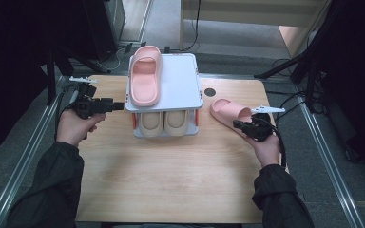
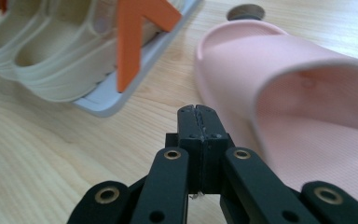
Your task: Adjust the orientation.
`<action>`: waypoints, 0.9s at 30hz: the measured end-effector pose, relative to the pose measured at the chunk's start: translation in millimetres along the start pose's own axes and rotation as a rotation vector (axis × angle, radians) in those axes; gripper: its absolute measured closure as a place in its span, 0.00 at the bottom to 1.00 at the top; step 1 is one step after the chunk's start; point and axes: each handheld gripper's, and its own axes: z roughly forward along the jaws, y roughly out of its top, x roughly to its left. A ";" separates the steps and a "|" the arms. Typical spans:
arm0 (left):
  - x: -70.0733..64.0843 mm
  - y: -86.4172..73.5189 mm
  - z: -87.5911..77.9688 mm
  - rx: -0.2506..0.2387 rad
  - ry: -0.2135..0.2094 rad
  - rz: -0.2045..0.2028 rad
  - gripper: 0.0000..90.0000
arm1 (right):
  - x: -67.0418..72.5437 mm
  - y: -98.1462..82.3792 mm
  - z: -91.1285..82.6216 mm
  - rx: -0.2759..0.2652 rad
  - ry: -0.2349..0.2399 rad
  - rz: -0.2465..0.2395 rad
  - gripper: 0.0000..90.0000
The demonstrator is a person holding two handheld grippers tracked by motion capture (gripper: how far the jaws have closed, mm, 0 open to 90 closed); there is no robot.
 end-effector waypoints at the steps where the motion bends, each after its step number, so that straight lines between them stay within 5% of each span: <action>1: 0.1 -1.3 0.0 -0.005 -0.001 0.001 0.42 | -6.3 -0.3 1.9 0.006 -0.006 0.015 1.00; 15: 7.8 -44.3 2.0 -0.028 0.000 -0.035 0.42 | -34.6 0.4 8.5 0.030 -0.067 0.050 1.00; 27: 17.5 -64.0 -0.6 -0.033 0.036 -0.046 0.42 | -35.4 2.1 20.3 0.062 -0.075 0.055 1.00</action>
